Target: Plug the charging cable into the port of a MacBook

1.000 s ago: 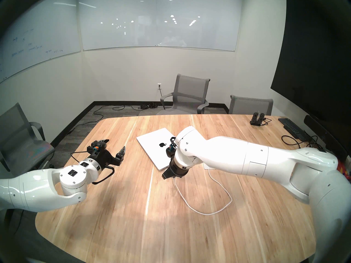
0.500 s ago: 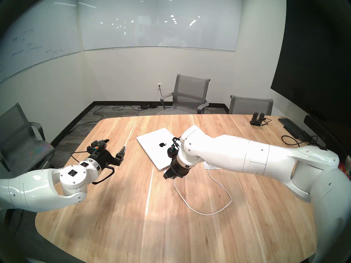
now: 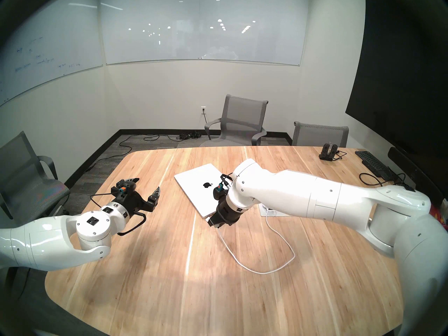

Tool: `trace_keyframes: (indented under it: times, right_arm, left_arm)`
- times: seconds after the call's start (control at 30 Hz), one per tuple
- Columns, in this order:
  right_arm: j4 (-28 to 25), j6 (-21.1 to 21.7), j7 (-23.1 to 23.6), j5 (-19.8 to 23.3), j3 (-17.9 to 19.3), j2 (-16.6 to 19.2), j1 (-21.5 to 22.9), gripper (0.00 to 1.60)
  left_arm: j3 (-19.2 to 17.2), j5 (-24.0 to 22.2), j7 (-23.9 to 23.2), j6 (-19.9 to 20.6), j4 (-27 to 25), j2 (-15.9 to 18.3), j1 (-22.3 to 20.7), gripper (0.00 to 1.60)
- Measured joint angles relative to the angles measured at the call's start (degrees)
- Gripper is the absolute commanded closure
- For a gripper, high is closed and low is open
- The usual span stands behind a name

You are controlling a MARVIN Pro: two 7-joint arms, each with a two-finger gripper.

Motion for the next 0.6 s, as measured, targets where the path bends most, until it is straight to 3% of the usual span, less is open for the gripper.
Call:
trace_keyframes:
  times: [0.6]
  right_arm:
    - [8.96,0.00,6.86,-1.35,-0.62,-3.42,0.57,1.60]
  left_arm:
    - [0.00,0.00,0.00,0.00,0.00,0.00,0.00,0.00]
